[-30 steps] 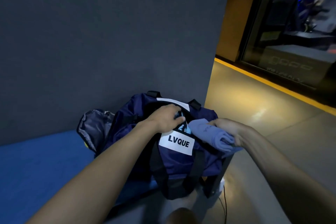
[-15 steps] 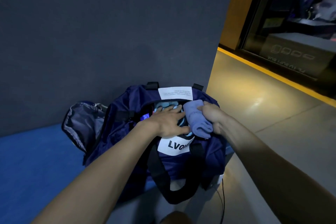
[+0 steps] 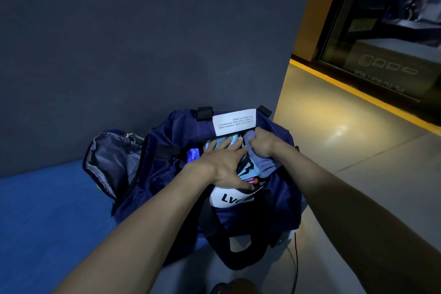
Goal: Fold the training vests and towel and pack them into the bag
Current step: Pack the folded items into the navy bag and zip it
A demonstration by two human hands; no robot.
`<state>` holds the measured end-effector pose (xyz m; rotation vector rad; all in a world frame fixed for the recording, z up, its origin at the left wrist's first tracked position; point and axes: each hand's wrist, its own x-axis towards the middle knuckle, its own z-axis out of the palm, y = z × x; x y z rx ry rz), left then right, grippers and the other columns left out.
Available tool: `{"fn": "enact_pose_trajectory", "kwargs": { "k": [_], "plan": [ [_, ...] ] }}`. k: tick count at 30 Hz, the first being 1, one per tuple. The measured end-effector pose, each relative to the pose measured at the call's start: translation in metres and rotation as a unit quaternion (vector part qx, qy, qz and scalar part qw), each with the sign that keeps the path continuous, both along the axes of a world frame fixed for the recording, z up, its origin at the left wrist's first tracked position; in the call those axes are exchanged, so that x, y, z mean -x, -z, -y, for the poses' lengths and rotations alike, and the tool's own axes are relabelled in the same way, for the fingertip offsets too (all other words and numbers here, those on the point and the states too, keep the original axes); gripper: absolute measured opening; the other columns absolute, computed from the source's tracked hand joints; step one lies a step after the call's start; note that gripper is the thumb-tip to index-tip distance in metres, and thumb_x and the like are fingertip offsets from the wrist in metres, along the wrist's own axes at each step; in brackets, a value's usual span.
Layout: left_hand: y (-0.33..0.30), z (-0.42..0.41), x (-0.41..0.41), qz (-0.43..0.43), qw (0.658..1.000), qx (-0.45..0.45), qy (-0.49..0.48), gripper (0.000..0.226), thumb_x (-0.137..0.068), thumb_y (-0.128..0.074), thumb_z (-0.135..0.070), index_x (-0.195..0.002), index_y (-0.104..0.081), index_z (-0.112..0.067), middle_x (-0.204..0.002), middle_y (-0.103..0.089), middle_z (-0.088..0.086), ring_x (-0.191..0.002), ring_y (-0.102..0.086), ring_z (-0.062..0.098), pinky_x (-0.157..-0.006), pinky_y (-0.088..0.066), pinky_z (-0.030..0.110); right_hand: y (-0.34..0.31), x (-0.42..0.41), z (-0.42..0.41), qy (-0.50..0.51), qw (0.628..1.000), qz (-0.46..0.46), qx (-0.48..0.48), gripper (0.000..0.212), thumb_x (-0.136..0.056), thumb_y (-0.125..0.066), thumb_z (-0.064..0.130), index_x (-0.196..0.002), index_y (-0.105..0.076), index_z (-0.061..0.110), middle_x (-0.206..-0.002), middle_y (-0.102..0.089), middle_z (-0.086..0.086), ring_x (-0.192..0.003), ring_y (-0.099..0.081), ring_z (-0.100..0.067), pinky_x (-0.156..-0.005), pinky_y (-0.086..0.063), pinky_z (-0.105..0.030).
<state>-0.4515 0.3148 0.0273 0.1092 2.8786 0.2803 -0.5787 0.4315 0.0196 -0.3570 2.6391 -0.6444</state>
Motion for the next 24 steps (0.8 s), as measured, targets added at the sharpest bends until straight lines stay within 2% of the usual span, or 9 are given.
{"fn": "enact_pose_trajectory", "kwargs": {
  "k": [3, 6, 9, 14, 16, 18, 19, 22, 24],
  "plan": [
    [0.000, 0.000, -0.001, 0.001, 1.000, -0.005, 0.002, 0.103, -0.086, -0.064, -0.067, -0.163, -0.009, -0.028, -0.171, 0.012, -0.006, -0.158, 0.009, 0.018, -0.127, 0.002, 0.046, 0.023, 0.007, -0.014, 0.029, 0.998, -0.009, 0.051, 0.042, -0.112, -0.030, 0.024, -0.149, -0.036, 0.005, -0.144, -0.051, -0.022, -0.126, -0.052, -0.033, -0.095, -0.040, -0.033],
    [0.000, 0.000, -0.001, 0.002, 1.000, -0.009, -0.003, 0.102, -0.086, -0.065, -0.065, -0.163, -0.009, -0.030, -0.171, 0.012, -0.007, -0.158, 0.007, 0.019, -0.127, 0.000, 0.048, 0.027, 0.001, -0.018, 0.002, 0.998, -0.006, -0.057, 0.050, -0.112, -0.024, 0.031, -0.158, -0.023, 0.011, -0.152, -0.045, -0.024, -0.135, -0.047, -0.039, -0.105, -0.039, -0.039],
    [0.001, 0.000, -0.001, 0.006, 1.000, -0.012, -0.007, 0.106, -0.084, -0.066, -0.068, -0.163, -0.007, -0.029, -0.170, 0.013, -0.009, -0.158, 0.008, 0.018, -0.127, 0.002, 0.048, 0.019, -0.009, -0.016, -0.029, 0.984, -0.040, -0.173, 0.054, -0.112, -0.027, 0.032, -0.159, -0.017, 0.008, -0.154, -0.042, -0.022, -0.137, -0.046, -0.041, -0.107, -0.039, -0.044],
    [0.001, 0.000, -0.002, 0.010, 1.000, -0.016, -0.006, 0.114, -0.079, -0.068, -0.073, -0.163, -0.006, -0.029, -0.171, 0.013, -0.008, -0.157, 0.010, 0.018, -0.127, 0.003, 0.047, 0.005, -0.015, -0.020, -0.092, 0.959, -0.047, -0.265, 0.050, -0.113, -0.023, 0.029, -0.159, -0.027, 0.008, -0.164, -0.028, -0.016, -0.147, -0.035, -0.034, -0.117, -0.033, -0.042],
    [-0.002, 0.000, -0.002, 0.011, 1.000, -0.018, -0.007, 0.112, -0.080, -0.067, -0.073, -0.163, -0.007, -0.028, -0.171, 0.012, -0.008, -0.158, 0.010, 0.018, -0.127, 0.002, 0.048, -0.010, -0.011, -0.024, -0.113, 0.950, -0.015, -0.291, 0.053, -0.112, -0.026, 0.038, -0.155, -0.037, 0.009, -0.160, -0.039, -0.013, -0.139, -0.045, -0.030, -0.111, -0.035, -0.036],
    [-0.004, 0.000, -0.001, 0.018, 1.000, -0.022, -0.009, 0.111, -0.081, -0.065, -0.073, -0.164, -0.006, -0.027, -0.171, 0.012, -0.008, -0.158, 0.010, 0.018, -0.127, 0.003, 0.047, -0.019, -0.009, -0.030, -0.138, 0.944, -0.010, -0.301, 0.049, -0.110, -0.032, 0.044, -0.142, -0.051, 0.012, -0.144, -0.053, -0.012, -0.119, -0.053, -0.027, -0.100, -0.039, -0.034],
    [-0.004, 0.000, 0.000, 0.021, 0.999, -0.025, -0.011, 0.111, -0.082, -0.064, -0.073, -0.164, -0.005, -0.027, -0.171, 0.012, -0.008, -0.157, 0.011, 0.018, -0.127, 0.004, 0.047, -0.019, -0.008, -0.032, -0.147, 0.942, -0.018, -0.302, 0.046, -0.109, -0.034, 0.043, -0.138, -0.053, 0.013, -0.139, -0.055, -0.013, -0.116, -0.054, -0.027, -0.098, -0.039, -0.034],
    [-0.002, 0.001, 0.002, 0.028, 0.999, -0.033, -0.014, 0.112, -0.081, -0.060, -0.078, -0.164, -0.004, -0.028, -0.171, 0.013, -0.009, -0.157, 0.012, 0.017, -0.127, 0.004, 0.048, -0.006, -0.012, -0.031, -0.152, 0.934, -0.063, -0.318, 0.048, -0.110, -0.034, 0.035, -0.149, -0.047, 0.010, -0.149, -0.052, -0.012, -0.130, -0.053, -0.030, -0.105, -0.042, -0.037],
    [-0.006, 0.003, 0.002, 0.033, 0.998, -0.050, -0.017, 0.111, -0.081, -0.057, -0.081, -0.164, -0.005, -0.029, -0.171, 0.010, -0.009, -0.157, 0.010, 0.015, -0.127, 0.001, 0.047, 0.003, -0.016, -0.032, -0.161, 0.922, -0.106, -0.336, 0.046, -0.110, -0.033, 0.034, -0.146, -0.050, 0.013, -0.146, -0.054, -0.011, -0.128, -0.056, -0.031, -0.103, -0.045, -0.039]
  ]
}}
